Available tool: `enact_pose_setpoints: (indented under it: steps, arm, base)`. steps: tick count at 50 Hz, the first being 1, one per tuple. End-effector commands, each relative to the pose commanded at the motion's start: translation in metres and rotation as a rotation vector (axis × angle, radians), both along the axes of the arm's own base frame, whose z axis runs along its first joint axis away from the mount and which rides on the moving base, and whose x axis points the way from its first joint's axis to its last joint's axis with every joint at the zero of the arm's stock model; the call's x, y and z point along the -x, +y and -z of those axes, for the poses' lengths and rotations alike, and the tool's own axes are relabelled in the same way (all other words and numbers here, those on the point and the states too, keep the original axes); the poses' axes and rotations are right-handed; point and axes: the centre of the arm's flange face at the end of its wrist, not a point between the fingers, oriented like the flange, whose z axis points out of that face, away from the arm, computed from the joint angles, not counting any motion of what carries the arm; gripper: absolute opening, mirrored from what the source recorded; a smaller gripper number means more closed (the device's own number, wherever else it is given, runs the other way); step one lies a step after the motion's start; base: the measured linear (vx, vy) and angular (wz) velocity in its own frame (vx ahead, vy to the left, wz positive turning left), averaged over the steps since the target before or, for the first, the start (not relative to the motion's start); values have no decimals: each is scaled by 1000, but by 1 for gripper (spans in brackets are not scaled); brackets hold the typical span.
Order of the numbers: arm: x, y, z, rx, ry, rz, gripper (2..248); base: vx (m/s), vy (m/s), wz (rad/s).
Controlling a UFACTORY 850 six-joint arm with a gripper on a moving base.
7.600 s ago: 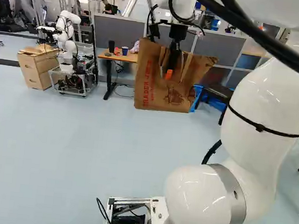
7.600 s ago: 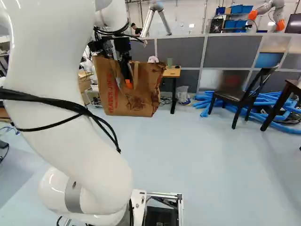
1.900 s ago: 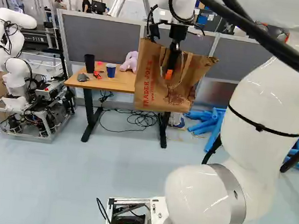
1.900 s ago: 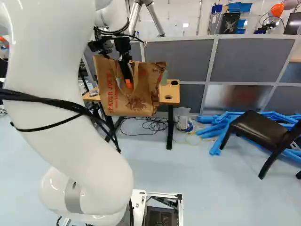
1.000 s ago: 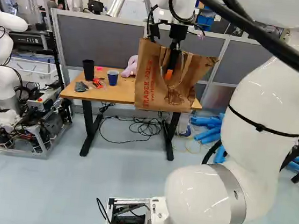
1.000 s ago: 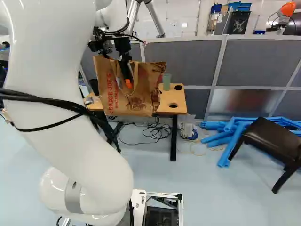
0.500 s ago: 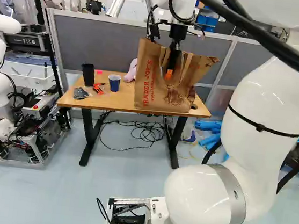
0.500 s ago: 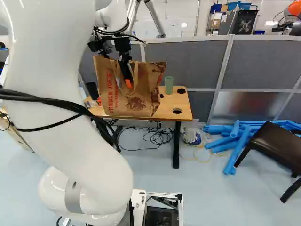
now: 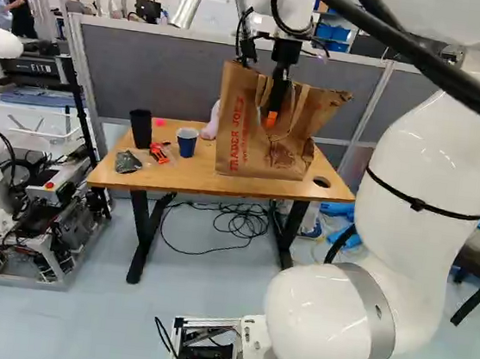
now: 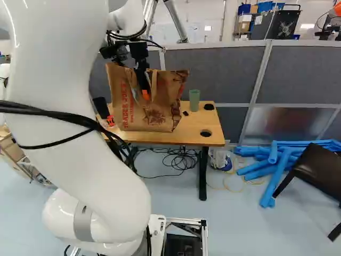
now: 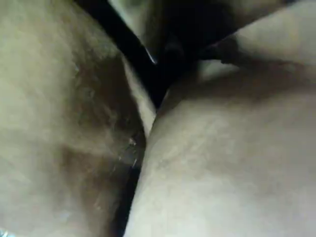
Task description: Pick up the bag on the ground and place it on the table
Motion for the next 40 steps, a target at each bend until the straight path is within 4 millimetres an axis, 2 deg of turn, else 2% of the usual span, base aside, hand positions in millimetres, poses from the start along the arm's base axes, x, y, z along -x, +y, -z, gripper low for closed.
enact_pose_setpoints:
  steps: [24, 26, 40]
  arm:
    - [0, 0, 0, 0, 0, 0, 18]
    - [-5, 3, 0, 0, -2, -4, 18]
    - [-12, 6, 0, 0, -4, -9, 18]
  base:
    - [167, 69, -19]
    - [135, 47, -38]
    - [20, 8, 3]
